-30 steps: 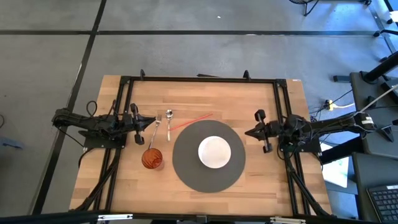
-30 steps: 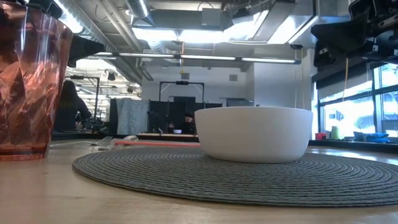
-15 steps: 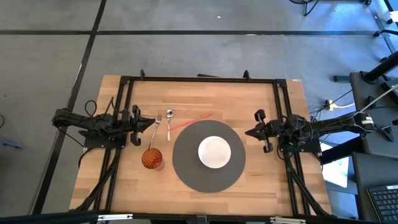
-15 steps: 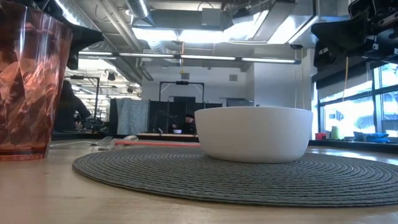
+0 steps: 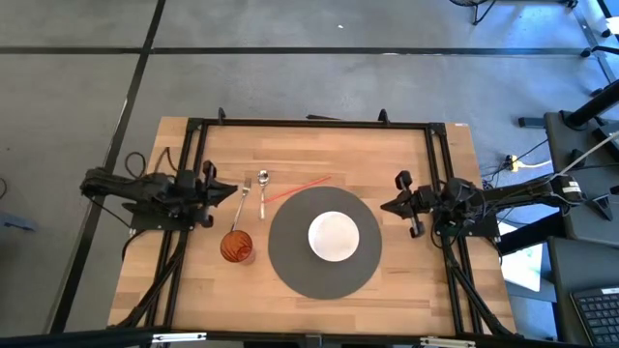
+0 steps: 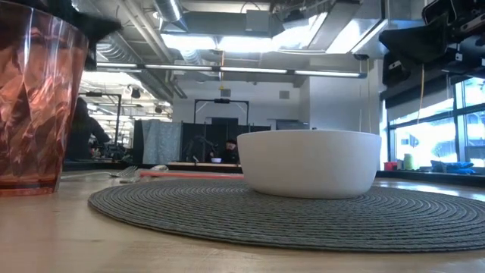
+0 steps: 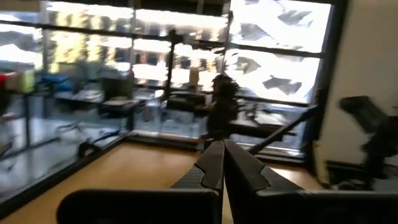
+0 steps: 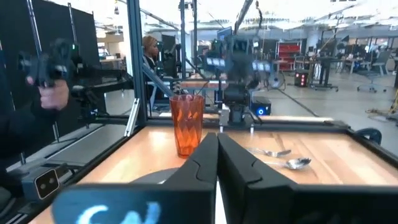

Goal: Pick & Place Utensil
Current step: Put the orange cup on the gray mat to the top right of the white bowl

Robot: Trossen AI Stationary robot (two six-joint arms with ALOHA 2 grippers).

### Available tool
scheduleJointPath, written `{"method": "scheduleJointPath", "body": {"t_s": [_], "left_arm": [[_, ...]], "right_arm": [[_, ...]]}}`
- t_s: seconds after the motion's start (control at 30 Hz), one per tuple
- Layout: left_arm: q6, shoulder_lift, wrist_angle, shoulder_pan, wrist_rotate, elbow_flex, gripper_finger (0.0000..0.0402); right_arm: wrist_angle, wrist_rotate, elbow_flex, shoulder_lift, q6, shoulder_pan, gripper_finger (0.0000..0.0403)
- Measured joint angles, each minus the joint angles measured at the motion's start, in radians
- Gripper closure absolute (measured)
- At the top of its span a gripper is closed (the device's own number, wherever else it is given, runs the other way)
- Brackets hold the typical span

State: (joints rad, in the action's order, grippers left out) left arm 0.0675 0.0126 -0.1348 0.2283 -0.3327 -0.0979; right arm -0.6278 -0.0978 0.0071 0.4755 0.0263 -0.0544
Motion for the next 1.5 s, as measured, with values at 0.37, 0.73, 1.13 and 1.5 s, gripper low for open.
{"method": "scheduleJointPath", "body": {"t_s": [0.37,0.73,1.13,1.5], "left_arm": [[-0.024,0.467,0.441,0.108,-0.114,-0.553,0.0398],[0.369,1.109,1.221,0.337,-0.383,-1.301,0.0398],[0.843,1.47,1.654,0.587,-0.115,-1.487,0.0397],[0.891,1.637,1.618,0.605,0.122,-1.487,0.0349]], "right_arm": [[0.029,0.0,0.0,0.0,0.019,0.0,0.0398],[0.043,-0.002,0.0,0.0,0.022,0.0,0.039],[0.073,-0.008,0.0,0.0,0.022,0.0,0.0387],[0.073,-0.008,0.0,0.0,0.053,0.0,0.0386]]}}
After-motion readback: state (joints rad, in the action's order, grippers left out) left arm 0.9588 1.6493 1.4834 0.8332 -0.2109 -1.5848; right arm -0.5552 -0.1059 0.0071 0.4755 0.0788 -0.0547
